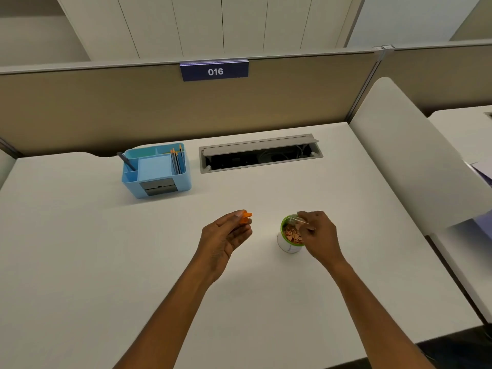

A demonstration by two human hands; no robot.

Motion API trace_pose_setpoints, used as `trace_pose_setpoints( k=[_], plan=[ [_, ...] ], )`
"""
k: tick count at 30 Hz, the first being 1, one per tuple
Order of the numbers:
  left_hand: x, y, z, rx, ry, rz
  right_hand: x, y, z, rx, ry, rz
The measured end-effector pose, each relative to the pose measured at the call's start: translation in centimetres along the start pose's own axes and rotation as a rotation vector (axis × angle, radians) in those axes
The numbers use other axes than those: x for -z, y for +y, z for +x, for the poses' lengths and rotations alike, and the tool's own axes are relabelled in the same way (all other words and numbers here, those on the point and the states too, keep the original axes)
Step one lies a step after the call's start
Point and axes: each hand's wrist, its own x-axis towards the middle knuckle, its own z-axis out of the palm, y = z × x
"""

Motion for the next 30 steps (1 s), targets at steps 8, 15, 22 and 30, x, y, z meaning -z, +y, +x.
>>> trace_pose_setpoints(
  k=[8,15,22,30],
  plan=[
    [0.2,-0.3,0.5,-0.006,0.033,0.039,1.1,1.5,2.0,0.123,-0.062,-0.25],
    [0.4,0.1,0.8,-0.011,0.044,0.045,0.9,1.4,2.1,0.124,-0.069,-0.201],
    [0.5,0.4,1.1,-0.017,0.05,0.048,0.7,1.6,2.2,0.141,-0.08,-0.209],
    [0.6,0.9,0.9,-0.018,0.04,0.06,0.4,2.2,1.4,0.013,0.056,0.061]
  ],
)
